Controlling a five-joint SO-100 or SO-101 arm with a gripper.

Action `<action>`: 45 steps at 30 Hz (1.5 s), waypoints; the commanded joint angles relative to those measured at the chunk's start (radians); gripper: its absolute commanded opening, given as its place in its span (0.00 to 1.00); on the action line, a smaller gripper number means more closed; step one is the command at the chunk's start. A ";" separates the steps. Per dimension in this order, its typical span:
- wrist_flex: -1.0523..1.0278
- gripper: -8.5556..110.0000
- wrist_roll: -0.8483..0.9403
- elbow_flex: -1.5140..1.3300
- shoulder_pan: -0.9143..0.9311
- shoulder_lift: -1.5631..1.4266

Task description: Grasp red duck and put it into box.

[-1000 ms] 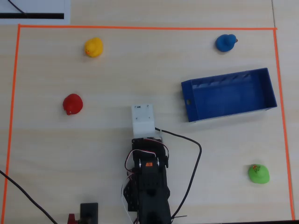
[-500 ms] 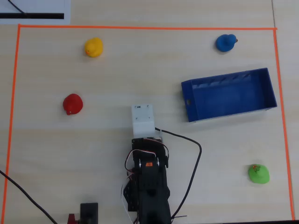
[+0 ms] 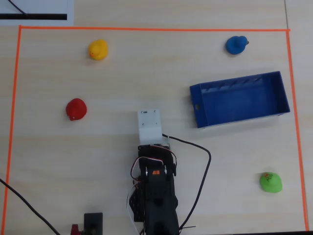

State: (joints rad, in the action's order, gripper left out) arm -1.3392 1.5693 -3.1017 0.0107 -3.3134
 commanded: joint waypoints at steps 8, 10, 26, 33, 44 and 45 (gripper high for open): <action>-0.005 0.10 -0.002 -0.009 -0.002 0.002; -0.005 0.10 0.000 -0.009 -0.002 0.002; -0.005 0.10 0.002 -0.009 -0.002 0.002; -0.005 0.11 0.003 -0.009 -0.002 0.002; 0.367 0.24 0.014 0.087 -0.236 0.314; 0.430 0.24 0.002 0.132 -0.281 0.393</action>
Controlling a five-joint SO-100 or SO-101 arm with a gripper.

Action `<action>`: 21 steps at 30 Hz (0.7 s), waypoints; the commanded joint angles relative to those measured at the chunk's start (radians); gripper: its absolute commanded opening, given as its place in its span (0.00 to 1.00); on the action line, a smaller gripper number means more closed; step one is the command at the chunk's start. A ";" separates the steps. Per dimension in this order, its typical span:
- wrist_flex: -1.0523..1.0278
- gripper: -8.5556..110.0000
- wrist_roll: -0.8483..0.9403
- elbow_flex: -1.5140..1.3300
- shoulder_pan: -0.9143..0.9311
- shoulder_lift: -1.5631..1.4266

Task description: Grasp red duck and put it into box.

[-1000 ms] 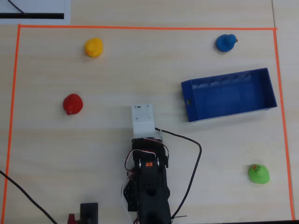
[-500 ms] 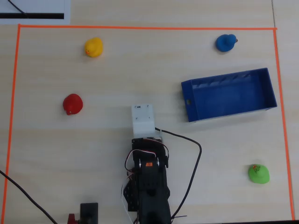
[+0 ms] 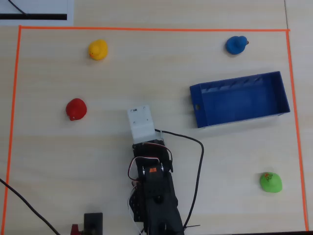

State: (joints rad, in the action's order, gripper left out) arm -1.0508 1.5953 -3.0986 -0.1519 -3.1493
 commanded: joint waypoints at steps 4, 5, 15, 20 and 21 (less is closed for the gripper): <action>0.281 0.25 -0.132 0.390 -0.308 0.515; 0.273 0.25 -0.169 0.474 -0.362 0.575; 0.333 0.24 -0.321 0.986 -0.597 1.101; 0.393 0.24 -0.331 0.991 -0.606 1.212; 0.400 0.24 -0.336 0.988 -0.604 1.230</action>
State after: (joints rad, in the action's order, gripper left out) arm -0.6857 1.2686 -2.1552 -0.7455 -1.9512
